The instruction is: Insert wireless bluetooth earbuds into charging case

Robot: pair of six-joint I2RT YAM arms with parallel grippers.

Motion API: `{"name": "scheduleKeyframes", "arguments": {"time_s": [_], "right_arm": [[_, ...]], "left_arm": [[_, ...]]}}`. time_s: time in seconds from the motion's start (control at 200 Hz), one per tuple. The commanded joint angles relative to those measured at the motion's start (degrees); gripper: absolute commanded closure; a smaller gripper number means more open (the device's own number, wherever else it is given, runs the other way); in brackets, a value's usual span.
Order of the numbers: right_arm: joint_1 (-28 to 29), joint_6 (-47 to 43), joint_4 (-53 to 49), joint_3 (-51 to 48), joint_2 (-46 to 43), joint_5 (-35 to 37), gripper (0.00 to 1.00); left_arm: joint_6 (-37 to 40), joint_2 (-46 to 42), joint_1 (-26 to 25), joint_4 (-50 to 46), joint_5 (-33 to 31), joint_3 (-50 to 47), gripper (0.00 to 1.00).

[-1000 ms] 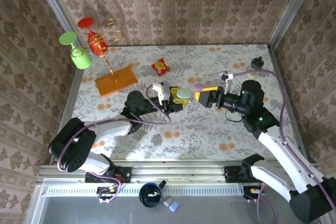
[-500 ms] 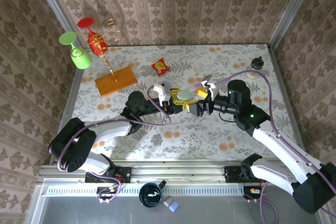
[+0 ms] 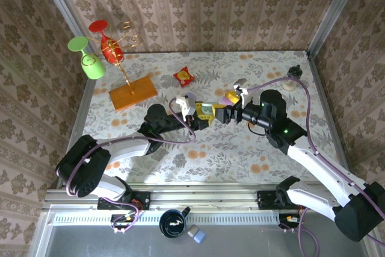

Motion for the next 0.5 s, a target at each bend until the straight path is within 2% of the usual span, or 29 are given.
{"name": "scheduleKeyframes", "arguments": {"time_s": [0.0,0.2,0.365,0.495], "right_arm": [[0.0,2.5,-0.9,2.9,1.9,4.9,0.18],[0.1,5.7,-1.2,4.4,1.7,0.7,0.18],[0.0,8.9,1.5,2.2,-2.6,-4.2,0.17],[0.0,11.4,0.5,1.1,-5.1,0.2,0.17]], "left_arm": [[0.0,-0.3,-0.7,4.2,1.9,-0.5,0.69],[-0.4,-0.1,-0.3,7.3,1.1,-2.8,0.69],[0.3,-1.3,1.0,9.8,-3.4,-6.5,0.71],[0.5,-2.5,3.7,11.0,-4.1,-8.8,0.71]]}}
